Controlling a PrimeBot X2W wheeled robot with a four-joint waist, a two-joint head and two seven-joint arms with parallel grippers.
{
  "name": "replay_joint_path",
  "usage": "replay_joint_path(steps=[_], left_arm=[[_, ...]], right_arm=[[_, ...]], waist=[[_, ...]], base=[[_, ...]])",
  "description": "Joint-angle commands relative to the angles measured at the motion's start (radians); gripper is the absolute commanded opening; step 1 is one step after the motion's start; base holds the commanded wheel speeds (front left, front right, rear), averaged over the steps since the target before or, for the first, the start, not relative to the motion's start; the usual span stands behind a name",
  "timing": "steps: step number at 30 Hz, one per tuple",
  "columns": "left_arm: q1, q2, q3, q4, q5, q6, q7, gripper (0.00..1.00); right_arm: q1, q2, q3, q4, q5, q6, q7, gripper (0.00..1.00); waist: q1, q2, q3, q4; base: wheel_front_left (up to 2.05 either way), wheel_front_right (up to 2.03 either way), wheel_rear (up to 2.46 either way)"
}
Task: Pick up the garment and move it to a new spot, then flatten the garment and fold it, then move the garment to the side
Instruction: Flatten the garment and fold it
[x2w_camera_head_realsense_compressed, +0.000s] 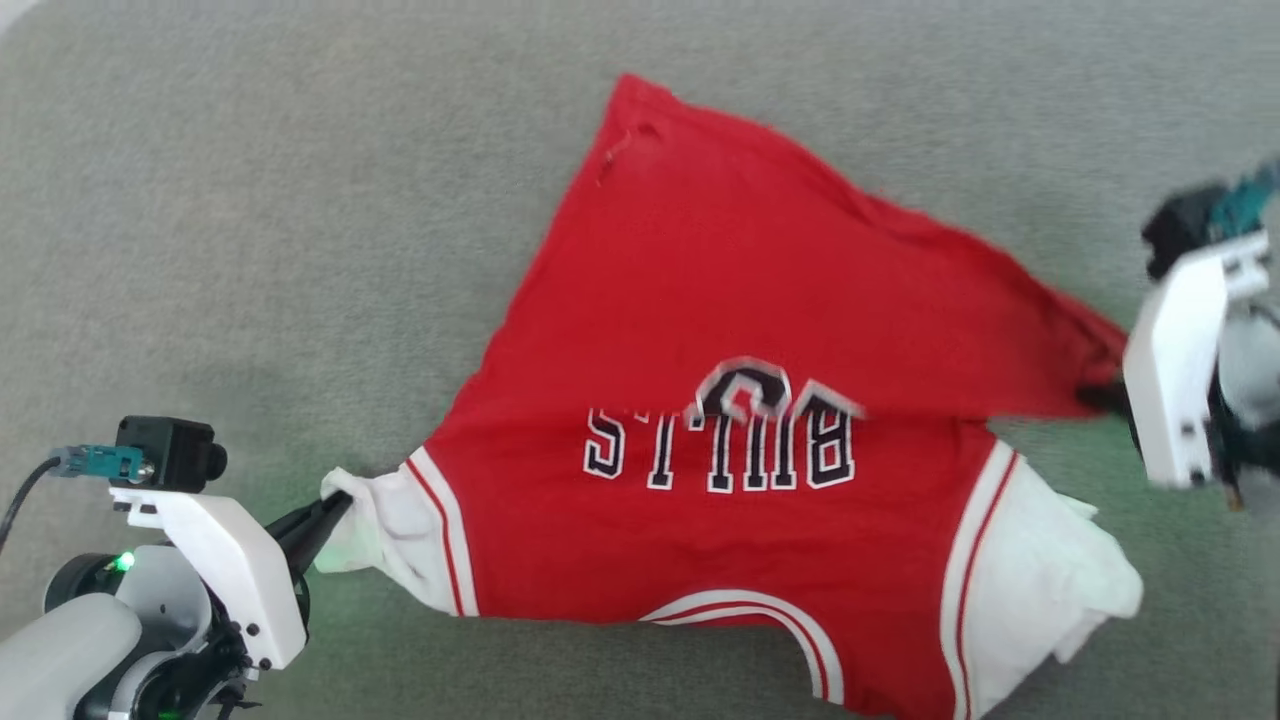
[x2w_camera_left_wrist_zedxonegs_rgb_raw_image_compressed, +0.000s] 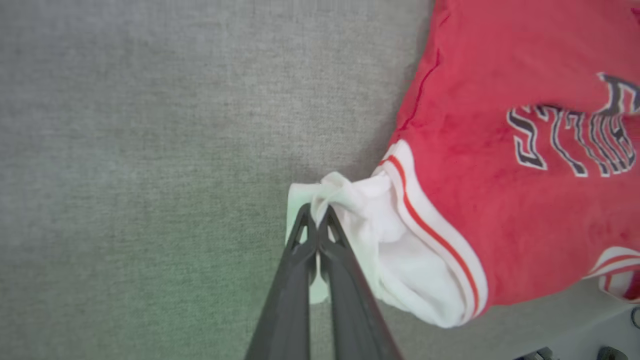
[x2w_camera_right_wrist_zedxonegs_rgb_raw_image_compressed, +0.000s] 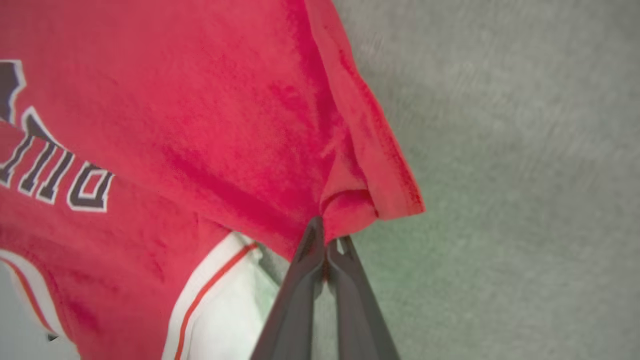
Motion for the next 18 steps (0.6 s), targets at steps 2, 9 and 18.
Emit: replay_joint_path(steps=[2, 9, 18], left_arm=[[0.012, 0.010, 0.005, -0.009, -0.013, 0.008, -0.002, 0.00], [0.016, 0.018, 0.003, -0.034, -0.010, 0.021, 0.004, 0.00], [0.004, 0.002, -0.001, -0.024, 0.001, 0.004, 0.003, 0.00]], right_arm=[[0.065, 0.003, -0.028, -0.047, -0.004, -0.001, 0.020, 0.00], [0.290, 0.069, -0.164, -0.161, -0.049, -0.001, 0.020, 0.00], [0.327, 0.118, -0.202, -0.042, -0.105, -0.002, -0.124, 1.00]], waist=[[0.0000, 0.0000, -0.017, -0.022], [0.0000, 0.0000, -0.027, -0.036], [0.0000, 0.0000, -0.023, -0.025]], base=[[0.00, 0.00, 0.00], [0.00, 0.00, 0.00], [0.00, 0.00, 0.00]])
